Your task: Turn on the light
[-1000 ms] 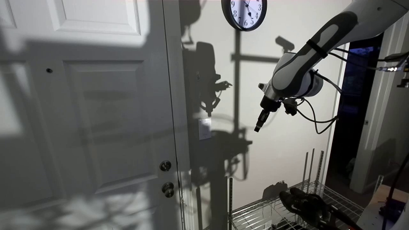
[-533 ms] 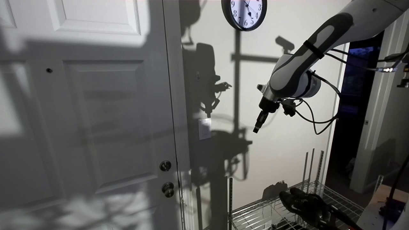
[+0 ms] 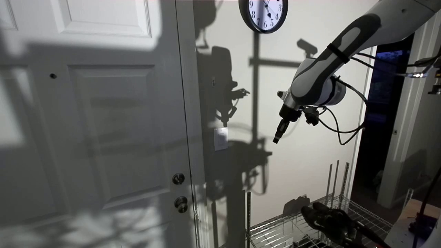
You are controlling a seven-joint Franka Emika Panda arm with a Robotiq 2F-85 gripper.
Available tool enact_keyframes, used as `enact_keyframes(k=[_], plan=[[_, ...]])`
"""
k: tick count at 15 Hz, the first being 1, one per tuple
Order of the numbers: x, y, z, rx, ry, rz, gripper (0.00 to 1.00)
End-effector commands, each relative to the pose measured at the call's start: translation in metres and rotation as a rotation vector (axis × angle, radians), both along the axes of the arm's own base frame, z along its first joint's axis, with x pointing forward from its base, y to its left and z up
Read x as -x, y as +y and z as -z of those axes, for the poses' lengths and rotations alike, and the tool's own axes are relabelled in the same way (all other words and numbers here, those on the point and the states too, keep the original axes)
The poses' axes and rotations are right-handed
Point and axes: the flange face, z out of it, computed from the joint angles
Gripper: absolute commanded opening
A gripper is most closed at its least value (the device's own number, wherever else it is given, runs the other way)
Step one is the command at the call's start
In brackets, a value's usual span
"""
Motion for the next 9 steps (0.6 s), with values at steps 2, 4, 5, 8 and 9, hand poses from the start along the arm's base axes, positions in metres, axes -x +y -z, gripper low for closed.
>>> enact_keyframes(k=[2,4,5,8,9], plan=[[-0.002,0.005,0.004,-0.011,-0.004,-0.003,0.01],[-0.007,0.015,0.01,-0.02,-0.011,-0.014,0.01],[-0.012,0.021,0.014,-0.033,-0.021,-0.003,0.01],[-0.027,0.044,0.014,-0.078,-0.091,0.029,0.01],[-0.033,0.052,0.014,-0.089,-0.11,0.037,0.01]])
